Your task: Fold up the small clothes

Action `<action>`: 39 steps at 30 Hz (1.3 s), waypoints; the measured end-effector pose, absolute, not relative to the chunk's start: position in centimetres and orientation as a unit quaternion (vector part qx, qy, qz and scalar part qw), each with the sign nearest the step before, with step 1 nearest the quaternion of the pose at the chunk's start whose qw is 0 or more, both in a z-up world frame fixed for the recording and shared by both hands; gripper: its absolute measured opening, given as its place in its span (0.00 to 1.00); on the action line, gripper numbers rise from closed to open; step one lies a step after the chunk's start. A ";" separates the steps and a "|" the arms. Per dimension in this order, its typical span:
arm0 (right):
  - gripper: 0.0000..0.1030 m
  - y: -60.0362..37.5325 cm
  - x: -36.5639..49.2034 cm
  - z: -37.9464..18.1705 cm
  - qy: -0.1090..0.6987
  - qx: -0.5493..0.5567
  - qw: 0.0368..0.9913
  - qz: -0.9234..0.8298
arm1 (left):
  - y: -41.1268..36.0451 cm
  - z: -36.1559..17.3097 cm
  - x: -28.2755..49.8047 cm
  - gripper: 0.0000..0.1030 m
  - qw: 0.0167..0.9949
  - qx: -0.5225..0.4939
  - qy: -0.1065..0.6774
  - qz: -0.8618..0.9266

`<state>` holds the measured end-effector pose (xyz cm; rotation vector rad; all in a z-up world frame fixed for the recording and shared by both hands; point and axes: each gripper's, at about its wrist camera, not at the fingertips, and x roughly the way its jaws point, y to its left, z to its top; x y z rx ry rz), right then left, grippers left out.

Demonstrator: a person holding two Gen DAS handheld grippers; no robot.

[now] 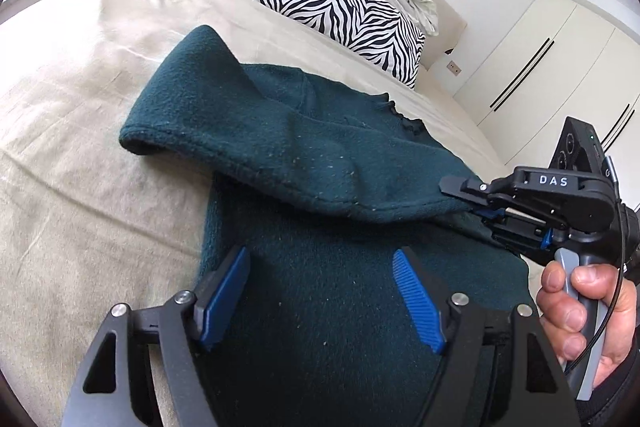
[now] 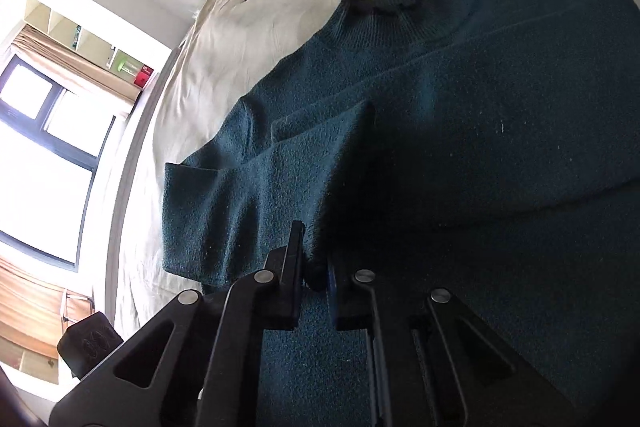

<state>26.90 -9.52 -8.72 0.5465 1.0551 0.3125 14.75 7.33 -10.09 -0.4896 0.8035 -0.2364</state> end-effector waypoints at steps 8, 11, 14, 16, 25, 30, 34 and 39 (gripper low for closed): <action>0.07 -14.9 29.1 -6.1 0.474 0.226 0.845 0.103 | 7.4 -10.4 14.6 0.74 0.885 -0.233 0.387 -0.113; 0.07 -18.2 29.9 -7.2 0.485 0.218 0.845 0.067 | 7.4 -10.3 14.6 0.74 0.885 -0.233 0.387 -0.114; 0.07 -20.8 30.2 -8.8 0.494 0.233 0.836 0.047 | 7.4 -10.4 14.7 0.74 0.885 -0.231 0.388 -0.112; 0.07 -21.5 30.3 -9.6 0.503 0.243 0.828 0.053 | 7.4 -10.4 14.7 0.74 0.885 -0.230 0.389 -0.112; 0.07 -21.7 29.2 -9.5 0.483 0.222 0.846 0.036 | 7.4 -10.2 14.8 0.74 0.885 -0.230 0.390 -0.111; 0.07 -22.2 28.0 -8.5 0.462 0.218 0.859 0.017 | 7.6 -10.3 14.9 0.74 0.883 -0.235 0.392 -0.112; 0.07 -22.9 27.7 -9.1 0.468 0.221 0.855 0.010 | 7.6 -10.2 14.9 0.74 0.882 -0.234 0.393 -0.111; 0.08 -23.5 27.7 -10.0 0.463 0.228 0.857 0.004 | 9.0 -9.1 15.3 0.72 0.867 -0.276 0.400 -0.112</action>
